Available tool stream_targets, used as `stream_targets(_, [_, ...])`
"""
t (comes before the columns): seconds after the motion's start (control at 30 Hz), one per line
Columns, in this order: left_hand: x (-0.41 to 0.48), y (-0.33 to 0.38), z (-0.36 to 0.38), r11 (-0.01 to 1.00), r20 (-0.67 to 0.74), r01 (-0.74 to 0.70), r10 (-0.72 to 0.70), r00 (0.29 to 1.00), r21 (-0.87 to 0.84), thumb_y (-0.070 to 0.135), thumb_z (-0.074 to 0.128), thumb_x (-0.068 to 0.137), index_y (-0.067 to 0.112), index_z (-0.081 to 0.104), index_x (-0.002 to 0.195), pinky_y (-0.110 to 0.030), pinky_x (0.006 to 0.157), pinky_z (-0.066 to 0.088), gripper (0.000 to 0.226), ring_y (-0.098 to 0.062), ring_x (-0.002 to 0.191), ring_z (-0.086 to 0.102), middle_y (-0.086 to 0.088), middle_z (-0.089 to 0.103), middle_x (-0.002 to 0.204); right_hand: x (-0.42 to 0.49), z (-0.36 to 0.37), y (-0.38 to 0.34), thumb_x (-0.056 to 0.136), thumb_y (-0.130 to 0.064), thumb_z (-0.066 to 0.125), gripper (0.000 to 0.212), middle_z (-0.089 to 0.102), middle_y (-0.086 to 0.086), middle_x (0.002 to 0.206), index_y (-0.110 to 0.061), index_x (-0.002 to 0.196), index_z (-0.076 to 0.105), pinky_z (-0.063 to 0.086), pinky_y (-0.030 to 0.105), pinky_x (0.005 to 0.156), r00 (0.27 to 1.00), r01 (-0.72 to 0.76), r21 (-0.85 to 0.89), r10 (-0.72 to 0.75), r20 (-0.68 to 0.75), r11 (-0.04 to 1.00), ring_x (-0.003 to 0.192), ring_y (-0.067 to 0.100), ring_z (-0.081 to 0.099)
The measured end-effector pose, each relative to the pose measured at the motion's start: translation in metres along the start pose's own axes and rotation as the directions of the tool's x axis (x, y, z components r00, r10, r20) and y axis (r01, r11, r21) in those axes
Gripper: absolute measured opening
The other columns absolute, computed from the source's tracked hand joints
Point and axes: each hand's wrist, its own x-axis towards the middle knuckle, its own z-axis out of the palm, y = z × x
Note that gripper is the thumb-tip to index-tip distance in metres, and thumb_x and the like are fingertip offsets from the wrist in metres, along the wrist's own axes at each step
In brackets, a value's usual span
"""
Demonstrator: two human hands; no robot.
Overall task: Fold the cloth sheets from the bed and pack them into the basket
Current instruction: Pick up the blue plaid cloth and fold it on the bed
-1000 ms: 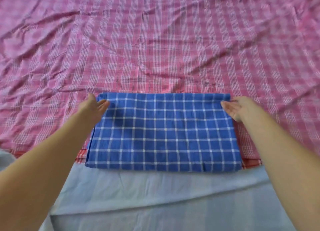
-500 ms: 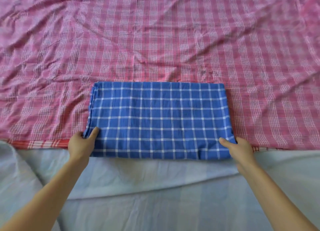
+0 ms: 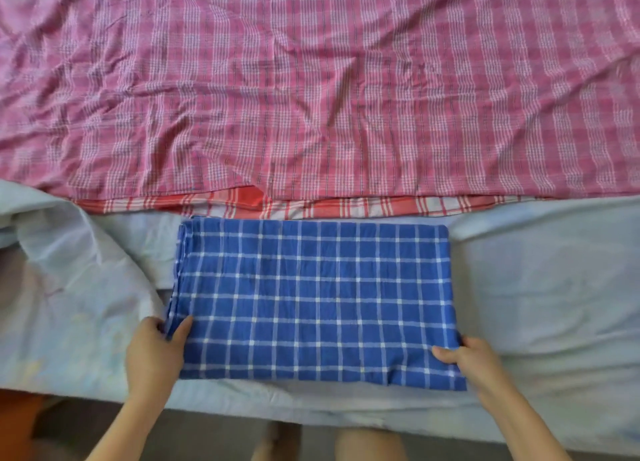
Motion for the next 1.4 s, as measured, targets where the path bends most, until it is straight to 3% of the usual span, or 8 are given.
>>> stream_targets(0.13, [-0.021, 0.008, 0.032, 0.900, -0.074, -0.334, 0.367, 0.927, 0.281, 0.035, 0.077, 0.074, 0.002, 0.053, 0.125, -0.057, 0.088, 0.041, 0.066, -0.048, 0.108, 0.050, -0.029, 0.053, 0.120, 0.001, 0.009, -0.005, 0.078, -0.003, 0.072, 0.040, 0.070, 0.003, 0.101, -0.009, 0.116, 0.059, 0.053, 0.039, 0.079, 0.992, 0.120, 0.112, -0.124, 0.033, 0.986, 0.092, 0.022, 0.067])
stream_targets(0.27, [-0.077, 0.053, 0.094, 0.382, 0.257, -0.871, 0.848, 0.463, 0.308, 0.059, 0.059, 0.076, 0.027, 0.038, 0.140, -0.059, 0.108, 0.024, 0.075, -0.040, 0.135, 0.033, -0.017, 0.041, 0.145, -0.003, 0.018, -0.031, 0.081, -0.008, 0.070, 0.046, 0.066, 0.000, 0.108, -0.019, 0.121, 0.052, 0.052, 0.033, 0.071, 0.983, 0.170, 0.196, -0.181, 0.040, 0.966, 0.093, 0.018, 0.064])
stream_targets(0.43, [-0.107, 0.067, 0.144, 0.133, 0.553, -0.939, 0.778, 0.297, 0.317, 0.050, 0.009, 0.093, 0.036, 0.001, 0.148, -0.065, 0.107, -0.009, 0.058, -0.040, 0.139, -0.017, -0.013, -0.006, 0.157, -0.049, 0.048, -0.061, 0.074, 0.015, 0.063, 0.077, 0.059, -0.012, 0.111, -0.029, 0.132, 0.039, 0.049, 0.024, 0.070, 0.907, 0.421, 0.038, -0.422, 0.004, 0.906, 0.097, 0.010, 0.060])
stream_targets(0.53, [-0.091, 0.058, 0.128, 0.202, 0.471, -0.976, 0.855, 0.218, 0.084, 0.046, 0.026, 0.093, 0.035, 0.040, 0.140, -0.054, 0.113, 0.020, 0.051, -0.031, 0.141, 0.022, -0.007, 0.030, 0.152, -0.088, 0.092, -0.070, 0.077, 0.008, 0.060, 0.090, 0.058, -0.019, 0.099, -0.042, 0.143, 0.024, 0.050, 0.019, 0.060, 0.828, 0.556, -0.187, -0.560, 0.032, 0.810, 0.079, 0.001, 0.060])
stream_targets(0.63, [-0.064, 0.050, 0.084, 0.687, 0.347, -0.526, 0.717, 0.605, -0.502, 0.031, 0.046, 0.097, 0.032, 0.059, 0.119, -0.034, 0.101, 0.045, 0.026, -0.019, 0.121, 0.054, 0.005, 0.060, 0.127, -0.112, 0.152, -0.072, 0.082, -0.008, 0.059, 0.098, 0.061, -0.008, 0.094, -0.046, 0.147, -0.003, 0.045, 0.022, 0.055, 0.799, 0.562, -0.491, -0.590, 0.115, 0.666, 0.071, 0.009, 0.059])
stream_targets(0.77, [-0.020, 0.053, 0.037, 0.622, 0.513, 0.253, 0.282, 0.811, -0.741, 0.027, 0.043, 0.100, 0.017, 0.053, 0.123, -0.034, 0.085, 0.054, 0.027, -0.019, 0.099, 0.065, -0.001, 0.066, 0.110, -0.100, 0.235, -0.066, 0.092, -0.021, 0.053, 0.092, 0.053, 0.006, 0.124, -0.030, 0.147, -0.020, 0.038, 0.030, 0.062, 0.814, 0.475, -0.772, -0.543, 0.204, 0.422, 0.094, 0.023, 0.061])
stream_targets(1.13, [-0.006, 0.110, 0.056, 0.834, 0.196, -0.351, 0.464, 0.864, -0.426, 0.052, 0.056, 0.087, 0.018, 0.038, 0.136, -0.035, 0.080, 0.047, 0.062, -0.021, 0.101, 0.053, -0.002, 0.050, 0.115, -0.066, 0.187, -0.042, 0.089, -0.023, 0.060, 0.037, 0.066, 0.004, 0.102, -0.012, 0.124, 0.058, 0.048, 0.033, 0.075, 0.591, 0.530, -0.661, -0.790, -0.162, 0.532, 0.094, 0.024, 0.062])
stream_targets(1.4, [0.021, 0.126, 0.071, 0.898, 0.110, -0.292, 0.343, 0.933, -0.329, 0.037, 0.050, 0.096, 0.013, 0.048, 0.084, -0.033, 0.061, 0.036, 0.027, -0.022, 0.070, 0.048, -0.009, 0.057, 0.095, -0.025, 0.158, -0.064, 0.082, -0.018, 0.072, 0.037, 0.066, 0.000, 0.109, -0.018, 0.115, 0.052, 0.052, 0.019, 0.061, 0.927, 0.371, -0.043, -0.367, 0.077, 0.928, 0.088, 0.009, 0.066])
